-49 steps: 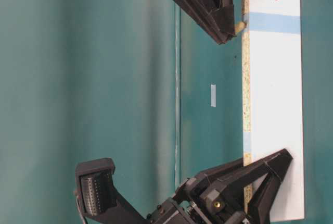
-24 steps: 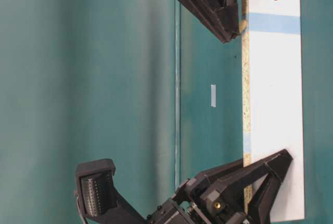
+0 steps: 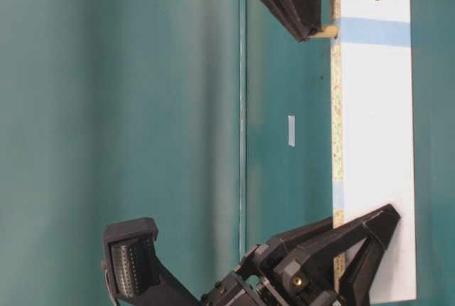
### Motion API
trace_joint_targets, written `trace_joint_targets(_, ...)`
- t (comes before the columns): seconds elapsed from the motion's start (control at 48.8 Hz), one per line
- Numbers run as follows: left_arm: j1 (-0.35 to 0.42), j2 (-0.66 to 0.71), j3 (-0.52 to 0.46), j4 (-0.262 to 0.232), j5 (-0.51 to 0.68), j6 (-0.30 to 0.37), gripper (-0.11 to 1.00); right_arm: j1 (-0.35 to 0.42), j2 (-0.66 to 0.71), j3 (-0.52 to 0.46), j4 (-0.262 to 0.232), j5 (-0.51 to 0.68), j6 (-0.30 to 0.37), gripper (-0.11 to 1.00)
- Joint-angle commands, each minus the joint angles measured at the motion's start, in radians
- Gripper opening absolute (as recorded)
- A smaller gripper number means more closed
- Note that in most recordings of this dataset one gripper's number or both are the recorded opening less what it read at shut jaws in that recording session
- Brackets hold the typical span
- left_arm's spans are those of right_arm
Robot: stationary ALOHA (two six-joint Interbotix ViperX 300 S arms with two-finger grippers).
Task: Move the wooden board into place and insert the rod into its hole.
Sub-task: 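Press the dowel down into the hole with the right gripper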
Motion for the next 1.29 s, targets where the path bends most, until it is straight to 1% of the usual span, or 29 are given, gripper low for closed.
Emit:
trace_joint_targets(0.0, -0.003, -0.012, -0.003, 0.002, 0.002, -0.008, 0.21, -0.002, -0.008, 0.006, 0.002, -0.006, 0.0, 0.1)
trace_joint_targets(0.246, -0.003, -0.012, -0.008, 0.002, 0.006, -0.008, 0.21, 0.0, -0.008, 0.021, 0.002, -0.002, 0.0, 0.1)
trace_joint_targets(0.431, -0.003, -0.012, -0.008, 0.002, 0.008, -0.008, 0.21, 0.0, -0.008, 0.006, 0.002, 0.021, 0.0, 0.1)
trace_joint_targets(0.656, -0.003, -0.012, -0.009, 0.002, 0.008, -0.008, 0.21, 0.018, -0.009, -0.018, -0.003, 0.124, 0.0, 0.1)
trace_joint_targets(1.046, -0.003, -0.014, -0.009, 0.0, 0.008, -0.006, 0.21, 0.034, -0.032, -0.026, -0.003, 0.229, 0.012, 0.1)
trace_joint_targets(1.272, -0.003, -0.014, -0.009, 0.002, 0.008, -0.002, 0.21, 0.043, -0.058, -0.049, -0.003, 0.391, 0.015, 0.1)
